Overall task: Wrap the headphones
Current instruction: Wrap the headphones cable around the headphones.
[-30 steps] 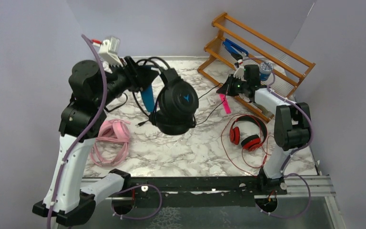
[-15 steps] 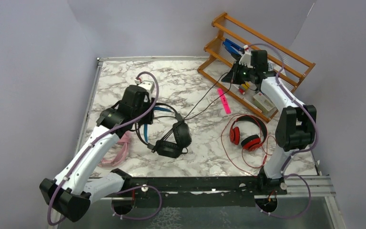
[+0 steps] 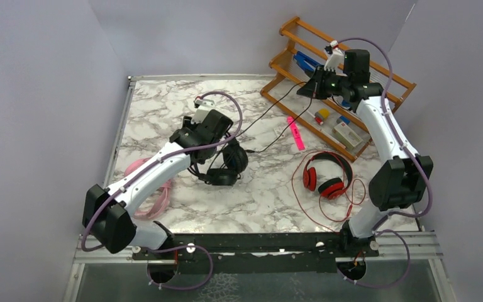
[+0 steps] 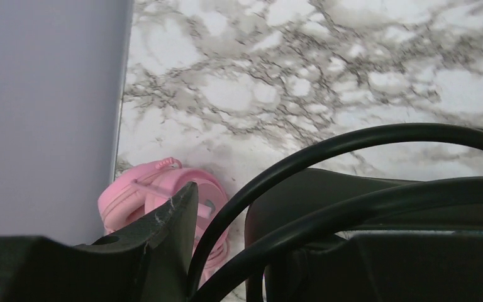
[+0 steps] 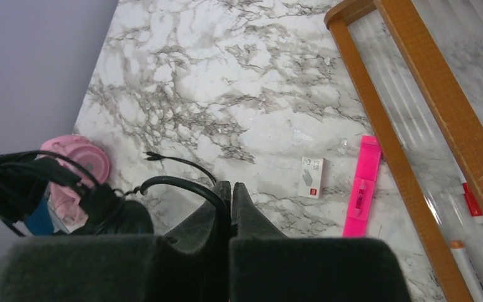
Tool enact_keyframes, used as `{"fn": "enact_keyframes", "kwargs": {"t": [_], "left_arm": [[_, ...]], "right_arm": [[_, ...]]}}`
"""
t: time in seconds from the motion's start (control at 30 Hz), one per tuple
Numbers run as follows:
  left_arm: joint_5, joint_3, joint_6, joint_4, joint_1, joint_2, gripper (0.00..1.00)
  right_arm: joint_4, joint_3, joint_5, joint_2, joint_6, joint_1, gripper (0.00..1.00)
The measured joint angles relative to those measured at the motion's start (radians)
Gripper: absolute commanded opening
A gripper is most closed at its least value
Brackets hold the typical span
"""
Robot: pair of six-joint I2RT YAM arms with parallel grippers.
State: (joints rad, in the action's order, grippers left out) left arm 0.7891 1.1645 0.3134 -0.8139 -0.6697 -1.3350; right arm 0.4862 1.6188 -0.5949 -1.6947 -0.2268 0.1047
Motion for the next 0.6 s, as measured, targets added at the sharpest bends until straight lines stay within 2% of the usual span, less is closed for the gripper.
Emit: {"fn": "enact_keyframes", "kwargs": {"t": [0.2,0.23,0.3,0.4,0.6], "left_arm": [[0.221,0.117,0.128,0.011,0.017,-0.155,0.00],[0.221,0.117,0.128,0.011,0.017,-0.155,0.00],[0.253,0.196,0.165,0.014,0.044,-0.275,0.00],[0.250,0.325,0.220,0.017,0.092,-0.427,0.00],[0.184,0.570,0.322,0.010,0.153,-0.615,0.00]], "right_arm": [[0.013,-0.003,-0.051,0.090,-0.013,0.002,0.00],[0.013,-0.008,-0.067,0.113,-0.020,0.008,0.00],[0.014,-0.018,-0.092,0.148,-0.030,0.018,0.00],[0.020,-0.028,-0.127,0.191,-0.042,0.040,0.00],[0.028,-0.069,-0.167,0.275,-0.083,0.128,0.00]]}}
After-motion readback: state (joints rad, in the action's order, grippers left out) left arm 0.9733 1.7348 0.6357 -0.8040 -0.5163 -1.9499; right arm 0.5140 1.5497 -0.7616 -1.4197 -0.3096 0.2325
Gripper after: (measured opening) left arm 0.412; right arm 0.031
